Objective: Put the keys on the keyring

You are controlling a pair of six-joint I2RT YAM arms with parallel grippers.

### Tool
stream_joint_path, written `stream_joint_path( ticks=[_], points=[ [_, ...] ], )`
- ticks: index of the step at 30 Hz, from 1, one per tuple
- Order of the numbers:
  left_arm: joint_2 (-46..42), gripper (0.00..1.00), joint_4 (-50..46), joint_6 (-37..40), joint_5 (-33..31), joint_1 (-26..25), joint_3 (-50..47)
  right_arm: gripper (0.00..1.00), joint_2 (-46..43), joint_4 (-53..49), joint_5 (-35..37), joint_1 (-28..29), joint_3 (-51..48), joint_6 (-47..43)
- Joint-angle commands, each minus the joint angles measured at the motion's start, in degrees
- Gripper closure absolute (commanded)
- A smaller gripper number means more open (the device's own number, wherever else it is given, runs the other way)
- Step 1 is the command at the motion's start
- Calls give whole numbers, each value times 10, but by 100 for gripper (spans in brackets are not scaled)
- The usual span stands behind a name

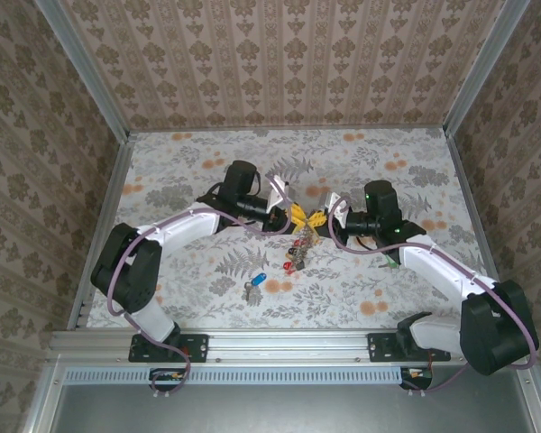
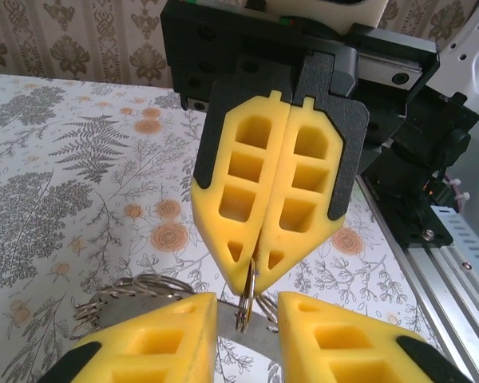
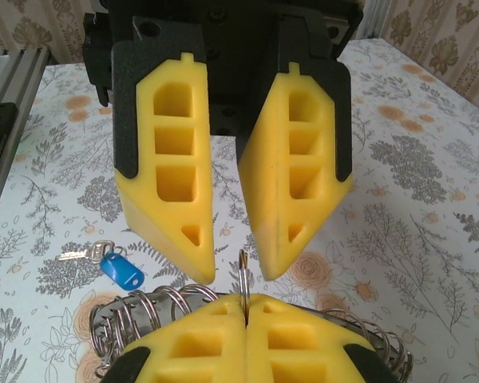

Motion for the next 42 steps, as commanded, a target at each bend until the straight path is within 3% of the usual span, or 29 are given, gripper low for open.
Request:
stream_joint_path(
  ticks=[1,16,27,42],
  points=[
    [9,76,-29,30,8,-6,22,100,-1,46,-41,-2,2,16],
    [-4,76,-38,43,-16,-6,11,100,-5,52,-50,-2,2,29],
    [-31,71,1,8,7,25,-14,100,-4,36,-49,-2,2,19],
    [-2,70,-24,20,31,5,12,100,1,61,-51,-2,-4,34]
  ],
)
